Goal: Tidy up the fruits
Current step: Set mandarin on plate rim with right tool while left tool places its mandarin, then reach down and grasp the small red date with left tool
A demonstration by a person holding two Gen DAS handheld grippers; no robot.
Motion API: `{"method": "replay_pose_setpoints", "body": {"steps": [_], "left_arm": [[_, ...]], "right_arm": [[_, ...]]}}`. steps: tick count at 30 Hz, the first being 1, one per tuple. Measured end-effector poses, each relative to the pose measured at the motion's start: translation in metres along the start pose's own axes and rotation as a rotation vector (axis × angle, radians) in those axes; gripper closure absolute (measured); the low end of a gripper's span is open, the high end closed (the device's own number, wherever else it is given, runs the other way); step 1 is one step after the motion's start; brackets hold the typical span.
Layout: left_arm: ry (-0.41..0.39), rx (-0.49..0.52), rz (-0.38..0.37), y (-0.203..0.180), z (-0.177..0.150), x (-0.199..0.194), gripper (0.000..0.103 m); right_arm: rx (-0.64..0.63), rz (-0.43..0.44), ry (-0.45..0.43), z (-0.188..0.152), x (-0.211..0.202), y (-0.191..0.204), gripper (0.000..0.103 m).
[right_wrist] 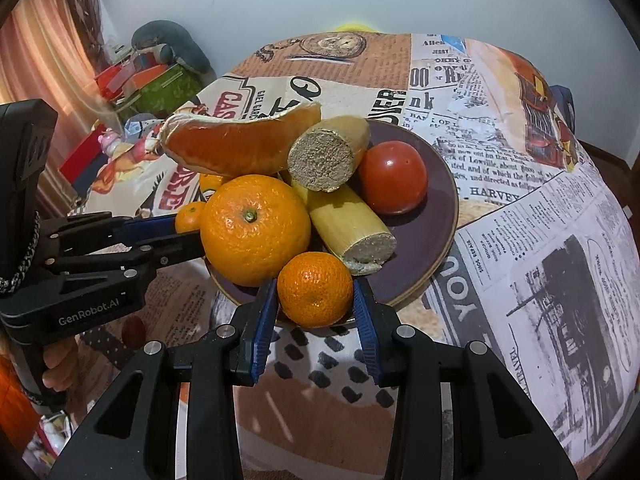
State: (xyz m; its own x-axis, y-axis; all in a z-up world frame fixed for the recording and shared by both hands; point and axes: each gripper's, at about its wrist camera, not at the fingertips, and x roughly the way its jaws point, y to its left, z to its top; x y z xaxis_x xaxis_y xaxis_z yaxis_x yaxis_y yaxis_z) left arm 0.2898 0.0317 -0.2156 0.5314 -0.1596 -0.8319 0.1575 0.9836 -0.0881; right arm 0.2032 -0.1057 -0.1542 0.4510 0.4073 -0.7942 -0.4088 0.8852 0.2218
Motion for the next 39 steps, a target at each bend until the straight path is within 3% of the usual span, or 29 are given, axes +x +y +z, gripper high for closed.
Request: {"method": "replay_pose_setpoints", "body": {"steps": [5,10,13,24,29,32,39], "left_arm": [[0.007,-0.002,0.003,0.0,0.002,0.0,0.07],[-0.009,-0.02,0.022,0.003,0.001,-0.004,0.054],[-0.024,-0.034,0.007,0.006,-0.002,-0.012,0.046],[-0.069,-0.012,0.034,-0.002,-0.02,-0.057,0.046],[-0.038,-0.05,0.036,0.007,-0.034,-0.066,0.042],[-0.009,-0.059,0.087,0.012,-0.046,-0.064,0.042],[0.047,-0.105,0.064,0.018,-0.068,-0.062,0.042]], "right_arm": [[-0.004,-0.007,0.001,0.001,0.001,0.001,0.067],[-0.003,-0.011,0.003,0.001,-0.002,0.001,0.067],[0.002,-0.017,-0.01,0.001,-0.008,0.001,0.061],[0.016,-0.062,-0.065,-0.007,-0.051,-0.002,0.059],[0.028,-0.084,-0.099,-0.012,-0.074,-0.006,0.059],[0.016,-0.109,-0.107,-0.015,-0.085,-0.009,0.059],[0.033,-0.168,-0.075,-0.038,-0.095,-0.029,0.059]]}}
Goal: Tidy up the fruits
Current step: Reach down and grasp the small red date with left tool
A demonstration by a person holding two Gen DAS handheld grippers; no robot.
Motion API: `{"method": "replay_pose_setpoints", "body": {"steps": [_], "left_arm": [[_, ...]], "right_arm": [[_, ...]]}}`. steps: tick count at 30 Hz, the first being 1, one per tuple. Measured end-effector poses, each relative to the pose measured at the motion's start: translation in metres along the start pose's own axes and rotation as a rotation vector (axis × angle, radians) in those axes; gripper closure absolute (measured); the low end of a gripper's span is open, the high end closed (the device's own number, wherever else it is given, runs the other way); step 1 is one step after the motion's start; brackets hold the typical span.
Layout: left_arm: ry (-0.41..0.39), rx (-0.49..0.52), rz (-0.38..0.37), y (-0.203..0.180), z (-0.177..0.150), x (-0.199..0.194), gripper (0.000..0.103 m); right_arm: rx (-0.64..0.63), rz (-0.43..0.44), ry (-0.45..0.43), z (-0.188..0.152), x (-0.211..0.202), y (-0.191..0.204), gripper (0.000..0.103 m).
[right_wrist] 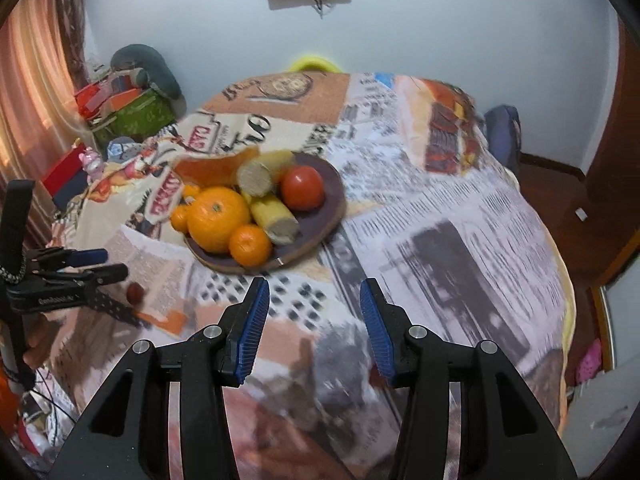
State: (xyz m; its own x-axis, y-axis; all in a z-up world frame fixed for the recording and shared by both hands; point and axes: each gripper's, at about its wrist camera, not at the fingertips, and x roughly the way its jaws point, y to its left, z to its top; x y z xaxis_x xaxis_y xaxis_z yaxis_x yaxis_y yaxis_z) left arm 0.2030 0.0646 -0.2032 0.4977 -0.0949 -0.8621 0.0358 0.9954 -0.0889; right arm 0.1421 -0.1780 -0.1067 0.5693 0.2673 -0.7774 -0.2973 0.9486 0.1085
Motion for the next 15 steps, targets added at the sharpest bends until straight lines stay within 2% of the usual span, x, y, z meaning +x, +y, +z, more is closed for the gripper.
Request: {"method": "replay_pose_setpoints", "body": {"steps": [9,13,15], "left_arm": [[0.011,0.035,-0.015,-0.011,-0.018,0.007,0.043],[0.027,0.024,-0.036,-0.013,-0.022,0.015,0.054],[0.031,0.024,-0.037,-0.013,-0.022,0.018,0.057]], "right_arm": [[0.038,-0.046,0.107,-0.038,0.02,-0.026,0.059],[0.072,-0.033,0.122,-0.042,0.029,-0.034,0.059],[0.092,-0.017,0.129,-0.042,0.034,-0.038,0.059]]}}
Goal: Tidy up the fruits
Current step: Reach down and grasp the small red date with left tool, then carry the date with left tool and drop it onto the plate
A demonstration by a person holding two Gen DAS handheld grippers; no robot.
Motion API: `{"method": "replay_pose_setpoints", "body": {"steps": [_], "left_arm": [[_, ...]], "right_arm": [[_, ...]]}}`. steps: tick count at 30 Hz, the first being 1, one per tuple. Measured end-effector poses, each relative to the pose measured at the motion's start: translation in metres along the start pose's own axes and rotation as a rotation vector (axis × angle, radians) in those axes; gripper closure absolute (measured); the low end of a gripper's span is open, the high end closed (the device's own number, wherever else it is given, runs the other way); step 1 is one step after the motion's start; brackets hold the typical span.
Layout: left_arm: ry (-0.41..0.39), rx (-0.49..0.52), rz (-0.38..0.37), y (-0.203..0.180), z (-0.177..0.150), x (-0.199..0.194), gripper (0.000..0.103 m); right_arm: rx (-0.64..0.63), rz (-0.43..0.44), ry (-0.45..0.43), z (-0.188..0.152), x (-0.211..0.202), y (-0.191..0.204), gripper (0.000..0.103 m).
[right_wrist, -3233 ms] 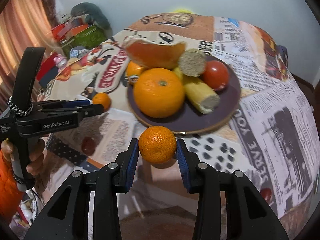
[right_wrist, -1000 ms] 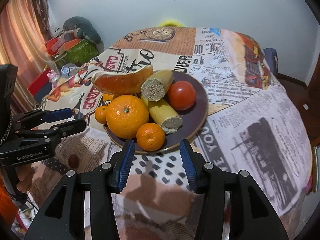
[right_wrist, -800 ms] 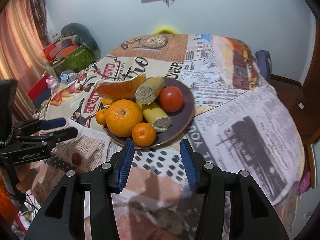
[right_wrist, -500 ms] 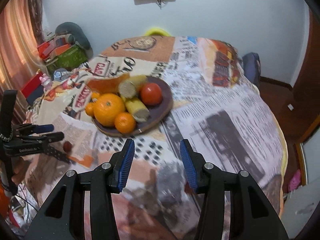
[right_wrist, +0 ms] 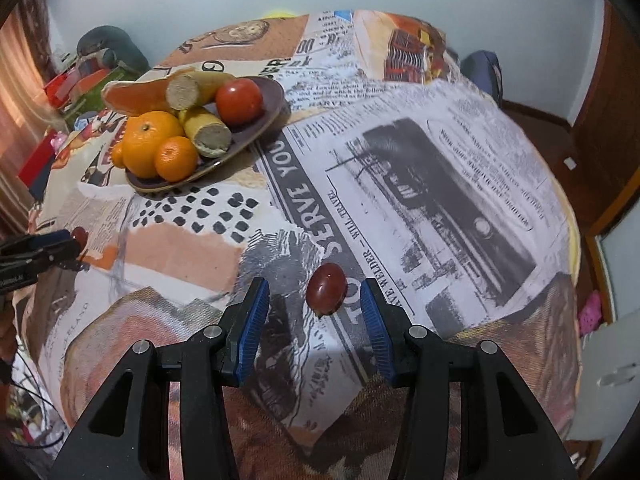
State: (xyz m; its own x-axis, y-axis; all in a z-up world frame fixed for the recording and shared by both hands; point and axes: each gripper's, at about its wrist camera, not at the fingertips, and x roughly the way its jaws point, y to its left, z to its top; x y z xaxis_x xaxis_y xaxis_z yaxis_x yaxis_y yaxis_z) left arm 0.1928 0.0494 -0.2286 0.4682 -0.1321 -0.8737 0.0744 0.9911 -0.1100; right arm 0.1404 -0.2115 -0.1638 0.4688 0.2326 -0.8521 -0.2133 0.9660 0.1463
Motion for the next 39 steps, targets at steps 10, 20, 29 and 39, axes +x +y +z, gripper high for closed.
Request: {"method": "replay_pose_setpoints", "body": {"steps": [10,20,29,39], "left_arm": [[0.002,-0.001,0.001,-0.003,0.008,0.01,0.078],[-0.003,-0.018,-0.027,-0.002,0.012,0.001,0.079],[-0.073,0.002,-0.059,-0.021,0.037,-0.017,0.079],[-0.119,0.007,-0.069,-0.02,0.075,-0.011,0.079]], "right_arm": [[-0.006,-0.002,-0.006,-0.002,0.008,0.0,0.086],[-0.031,0.011,-0.03,0.007,0.001,0.008,0.086],[-0.082,0.074,-0.098,0.034,-0.007,0.036,0.086],[-0.14,0.135,-0.134,0.062,0.002,0.069,0.086]]}}
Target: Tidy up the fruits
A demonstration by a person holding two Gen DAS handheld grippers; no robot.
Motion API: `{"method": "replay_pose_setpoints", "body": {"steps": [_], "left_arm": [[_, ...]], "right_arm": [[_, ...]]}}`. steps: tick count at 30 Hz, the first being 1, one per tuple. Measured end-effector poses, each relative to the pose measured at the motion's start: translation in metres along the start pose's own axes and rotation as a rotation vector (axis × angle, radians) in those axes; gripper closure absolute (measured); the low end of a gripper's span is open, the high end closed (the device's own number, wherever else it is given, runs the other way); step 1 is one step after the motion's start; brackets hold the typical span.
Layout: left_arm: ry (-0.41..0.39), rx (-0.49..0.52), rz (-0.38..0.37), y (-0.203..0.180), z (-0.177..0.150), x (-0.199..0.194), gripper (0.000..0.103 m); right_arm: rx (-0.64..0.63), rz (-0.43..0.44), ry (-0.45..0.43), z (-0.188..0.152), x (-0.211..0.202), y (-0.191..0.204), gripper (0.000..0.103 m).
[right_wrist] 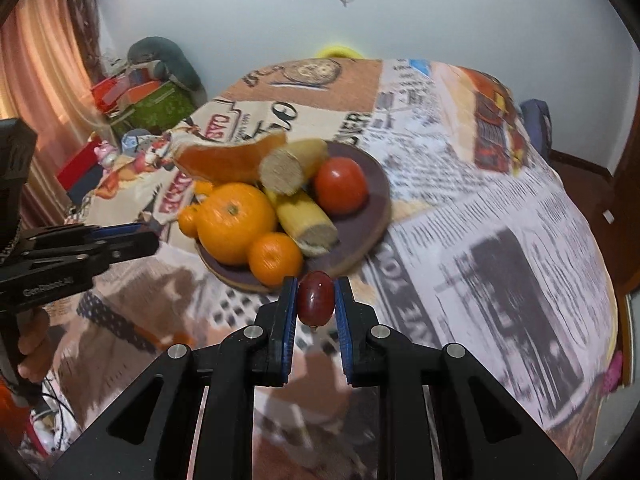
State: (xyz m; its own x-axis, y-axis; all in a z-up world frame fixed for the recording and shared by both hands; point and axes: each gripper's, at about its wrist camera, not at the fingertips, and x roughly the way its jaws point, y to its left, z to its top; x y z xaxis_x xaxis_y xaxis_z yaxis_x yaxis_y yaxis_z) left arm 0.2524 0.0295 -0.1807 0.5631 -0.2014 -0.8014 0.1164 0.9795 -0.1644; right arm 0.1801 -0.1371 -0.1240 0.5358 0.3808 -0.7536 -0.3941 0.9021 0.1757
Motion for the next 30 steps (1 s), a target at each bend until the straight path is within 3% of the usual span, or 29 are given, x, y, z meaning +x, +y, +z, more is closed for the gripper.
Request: {"method": "replay_pose_setpoints", "body": {"steps": [12,28,30], "left_arm": [[-0.008,-0.003,0.0,0.008,0.03,0.029,0.079],[-0.028,0.003,0.0,0.012,0.038,0.039,0.079],[-0.026,0.001,-0.001,0.012,0.038,0.039,0.078]], "right_arm": [[-0.029,0.032,0.005,0.026,0.034,0.014,0.086],[-0.025,0.05,0.022,0.03,0.046,0.009,0.085],[-0.019,0.059,0.027,0.031,0.046,0.009,0.08]]}}
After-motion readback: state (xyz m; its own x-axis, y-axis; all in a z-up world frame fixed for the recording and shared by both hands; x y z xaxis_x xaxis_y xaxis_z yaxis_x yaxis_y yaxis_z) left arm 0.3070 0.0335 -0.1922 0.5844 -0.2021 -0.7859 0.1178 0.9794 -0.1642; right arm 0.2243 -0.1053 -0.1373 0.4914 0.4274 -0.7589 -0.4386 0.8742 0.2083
